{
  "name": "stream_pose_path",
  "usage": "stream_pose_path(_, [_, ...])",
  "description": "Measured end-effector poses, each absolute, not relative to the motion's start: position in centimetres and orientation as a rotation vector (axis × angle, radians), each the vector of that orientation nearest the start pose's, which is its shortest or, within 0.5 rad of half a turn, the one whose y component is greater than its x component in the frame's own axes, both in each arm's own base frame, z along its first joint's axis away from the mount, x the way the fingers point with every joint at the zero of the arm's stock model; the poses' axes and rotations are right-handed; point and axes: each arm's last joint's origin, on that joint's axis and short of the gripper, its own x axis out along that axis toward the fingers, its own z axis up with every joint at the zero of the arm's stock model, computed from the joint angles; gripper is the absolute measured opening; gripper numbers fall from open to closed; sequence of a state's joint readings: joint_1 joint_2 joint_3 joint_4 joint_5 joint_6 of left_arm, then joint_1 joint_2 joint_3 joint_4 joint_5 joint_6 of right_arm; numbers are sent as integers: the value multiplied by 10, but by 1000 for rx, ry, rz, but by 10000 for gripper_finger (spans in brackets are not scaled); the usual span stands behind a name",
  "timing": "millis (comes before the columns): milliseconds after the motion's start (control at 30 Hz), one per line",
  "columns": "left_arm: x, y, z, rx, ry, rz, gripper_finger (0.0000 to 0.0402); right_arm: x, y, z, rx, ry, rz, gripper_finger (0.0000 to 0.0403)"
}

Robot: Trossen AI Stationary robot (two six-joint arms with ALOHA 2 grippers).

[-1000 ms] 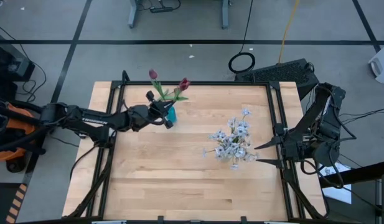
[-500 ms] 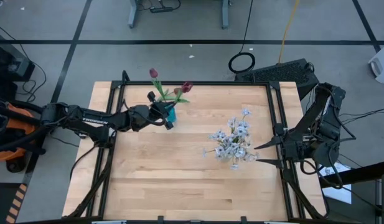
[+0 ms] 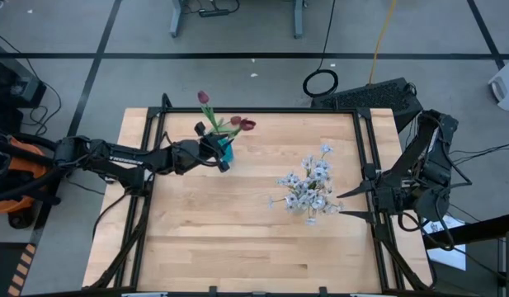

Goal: Sort flowers into vase by color
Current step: Put the red tulip into the blue vase

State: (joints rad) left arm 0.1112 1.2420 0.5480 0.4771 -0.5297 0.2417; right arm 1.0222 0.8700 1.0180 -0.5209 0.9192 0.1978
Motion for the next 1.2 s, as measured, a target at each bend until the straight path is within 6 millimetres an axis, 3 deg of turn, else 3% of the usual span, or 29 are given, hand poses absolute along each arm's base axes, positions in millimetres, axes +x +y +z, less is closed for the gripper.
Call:
stream_pose_path(500, [245, 41, 221, 241, 328, 616, 104, 104, 126, 367, -85, 238, 72, 169])
stream_pose_path(933, [219, 19, 236, 165, 355, 561, 226, 104, 126, 366, -91, 242, 70, 169])
stream_pose_path(1200, [198, -1, 246, 120, 355, 521, 238, 104, 125, 367, -92, 234, 46, 169])
